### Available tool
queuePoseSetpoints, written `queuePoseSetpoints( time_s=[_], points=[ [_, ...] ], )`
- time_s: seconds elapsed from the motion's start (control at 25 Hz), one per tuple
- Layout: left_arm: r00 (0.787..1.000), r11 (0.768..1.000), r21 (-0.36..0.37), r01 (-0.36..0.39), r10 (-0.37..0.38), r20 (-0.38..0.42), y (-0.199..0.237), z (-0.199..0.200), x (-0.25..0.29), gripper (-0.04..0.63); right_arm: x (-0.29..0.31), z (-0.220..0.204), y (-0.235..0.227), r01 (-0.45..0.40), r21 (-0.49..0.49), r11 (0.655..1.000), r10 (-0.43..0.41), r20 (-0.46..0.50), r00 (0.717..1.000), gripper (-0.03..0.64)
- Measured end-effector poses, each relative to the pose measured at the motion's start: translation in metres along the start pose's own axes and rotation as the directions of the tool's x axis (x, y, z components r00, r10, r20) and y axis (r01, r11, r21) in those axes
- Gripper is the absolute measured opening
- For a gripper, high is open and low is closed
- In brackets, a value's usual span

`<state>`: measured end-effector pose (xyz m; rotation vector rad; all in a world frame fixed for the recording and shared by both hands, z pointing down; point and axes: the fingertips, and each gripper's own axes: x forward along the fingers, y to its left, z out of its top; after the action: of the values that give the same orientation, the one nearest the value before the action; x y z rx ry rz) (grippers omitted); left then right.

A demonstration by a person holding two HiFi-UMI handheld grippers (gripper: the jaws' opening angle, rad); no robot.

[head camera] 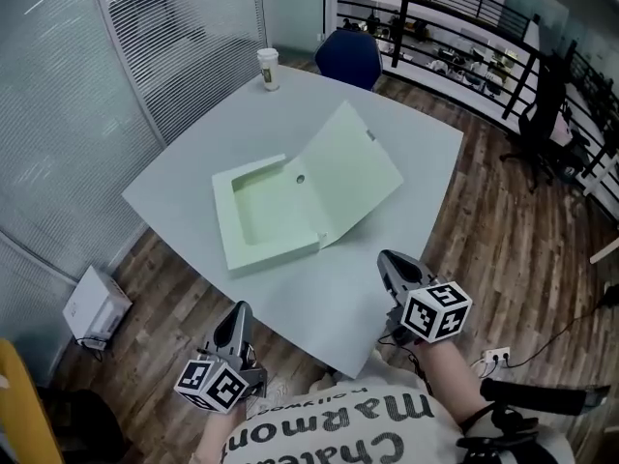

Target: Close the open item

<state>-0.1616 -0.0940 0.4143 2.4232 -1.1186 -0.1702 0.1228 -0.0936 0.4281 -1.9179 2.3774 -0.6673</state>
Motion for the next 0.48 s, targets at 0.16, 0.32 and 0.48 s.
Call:
queuePoseSetpoints(
  time_s=[0.16, 0.32, 0.48],
  points=[
    [0.999, 0.999, 0.0, -0.034, 0.034, 0.004, 0.011, 0.0, 0.011, -0.011, 0.019, 0.014, -0.002, -0.069, 0.027, 0.997, 0.068, 0.023, 0.997, 0.0],
    [0.997, 0.997, -0.022, -0.071, 0.071, 0.016, 0.013, -0.001, 0.03, -0.011, 0.035, 0.044, -0.002, -0.145, -0.018, 0.989, 0.146, 0.055, 0.988, 0.0],
    [0.993, 0.994, -0.021, -0.109, 0.11, 0.039, 0.012, 0.005, 0.054, -0.011, 0.042, 0.075, -0.011, -0.199, -0.113, 0.973, 0.207, 0.066, 0.976, 0.0]
  ],
)
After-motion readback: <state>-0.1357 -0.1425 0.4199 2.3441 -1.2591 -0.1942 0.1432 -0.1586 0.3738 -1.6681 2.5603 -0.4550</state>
